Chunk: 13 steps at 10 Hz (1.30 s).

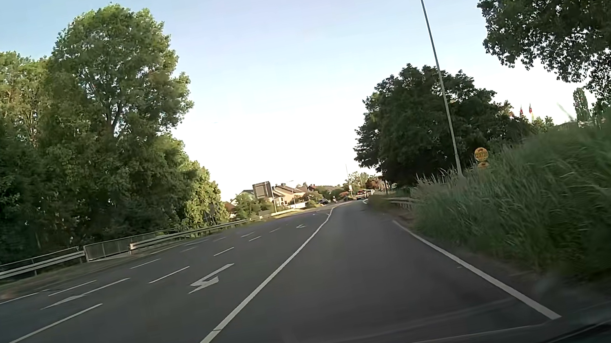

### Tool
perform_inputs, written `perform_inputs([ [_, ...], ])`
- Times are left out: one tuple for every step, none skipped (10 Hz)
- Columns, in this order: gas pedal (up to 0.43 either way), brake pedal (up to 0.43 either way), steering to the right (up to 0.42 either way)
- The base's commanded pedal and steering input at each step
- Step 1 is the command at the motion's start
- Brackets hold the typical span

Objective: Follow the waypoints while adhering to traffic rules and regulations

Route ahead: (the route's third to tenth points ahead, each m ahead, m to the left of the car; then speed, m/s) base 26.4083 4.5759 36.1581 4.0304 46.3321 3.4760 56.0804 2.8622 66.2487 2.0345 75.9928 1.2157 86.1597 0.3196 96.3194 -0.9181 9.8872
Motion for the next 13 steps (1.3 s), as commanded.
perform_inputs([
  [0.000, 0.030, 0.011],
  [0.000, 0.030, 0.010],
  [0.000, 0.030, 0.010],
  [0.000, 0.030, 0.010],
  [0.000, 0.030, 0.010],
  [0.000, 0.030, 0.009],
  [0.000, 0.030, 0.008],
  [0.000, 0.024, 0.004],
  [0.000, 0.030, 0.001],
  [0.000, 0.030, 0.001],
  [0.000, 0.030, 0.001],
  [0.000, 0.030, 0.001],
  [0.000, 0.030, 0.002],
])
